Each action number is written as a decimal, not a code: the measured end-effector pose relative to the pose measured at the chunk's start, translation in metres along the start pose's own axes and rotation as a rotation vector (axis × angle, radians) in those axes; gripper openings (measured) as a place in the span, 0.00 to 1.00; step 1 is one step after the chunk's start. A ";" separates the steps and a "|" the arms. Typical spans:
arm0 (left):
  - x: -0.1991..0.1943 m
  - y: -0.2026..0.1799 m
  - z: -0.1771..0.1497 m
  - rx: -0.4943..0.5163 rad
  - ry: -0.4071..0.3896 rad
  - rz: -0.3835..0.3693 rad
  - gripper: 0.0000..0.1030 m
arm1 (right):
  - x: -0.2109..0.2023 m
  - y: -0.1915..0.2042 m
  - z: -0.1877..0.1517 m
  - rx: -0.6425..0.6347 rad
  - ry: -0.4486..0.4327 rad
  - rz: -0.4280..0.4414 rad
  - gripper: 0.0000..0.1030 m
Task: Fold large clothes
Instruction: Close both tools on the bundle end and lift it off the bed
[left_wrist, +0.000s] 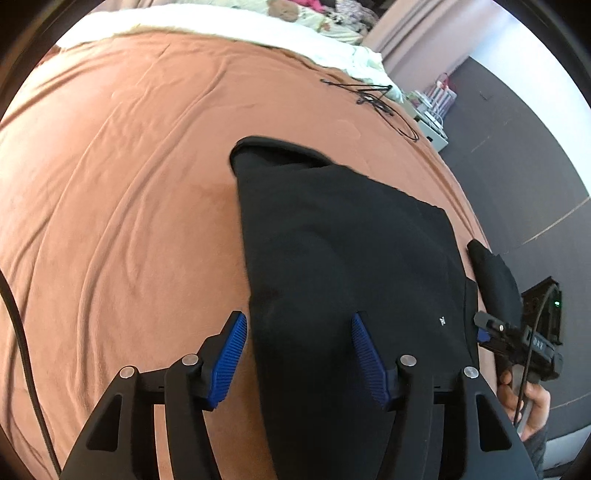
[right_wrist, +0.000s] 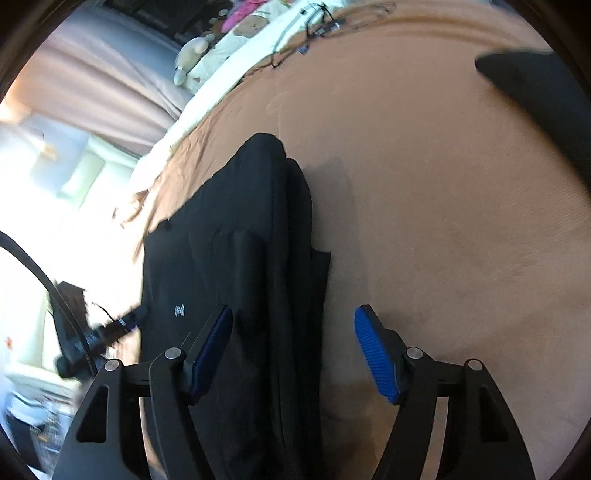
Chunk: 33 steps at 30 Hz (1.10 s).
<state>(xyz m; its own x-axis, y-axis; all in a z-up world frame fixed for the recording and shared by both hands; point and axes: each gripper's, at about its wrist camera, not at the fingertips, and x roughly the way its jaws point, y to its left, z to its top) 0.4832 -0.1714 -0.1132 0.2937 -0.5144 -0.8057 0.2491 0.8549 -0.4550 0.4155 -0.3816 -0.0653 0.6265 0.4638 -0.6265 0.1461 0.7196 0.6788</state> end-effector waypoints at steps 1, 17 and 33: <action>0.000 0.003 -0.001 -0.016 0.002 -0.015 0.59 | 0.003 -0.004 0.002 0.011 0.007 0.018 0.65; 0.040 0.023 0.010 -0.159 0.029 -0.175 0.62 | 0.039 -0.041 0.029 -0.002 0.090 0.157 0.44; -0.028 -0.013 0.015 -0.078 -0.066 -0.158 0.31 | -0.022 0.028 0.002 -0.200 -0.031 0.151 0.14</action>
<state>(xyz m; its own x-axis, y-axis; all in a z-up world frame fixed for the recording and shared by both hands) 0.4851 -0.1688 -0.0789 0.3170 -0.6436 -0.6966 0.2251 0.7645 -0.6040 0.4077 -0.3730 -0.0323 0.6530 0.5599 -0.5100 -0.1033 0.7329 0.6724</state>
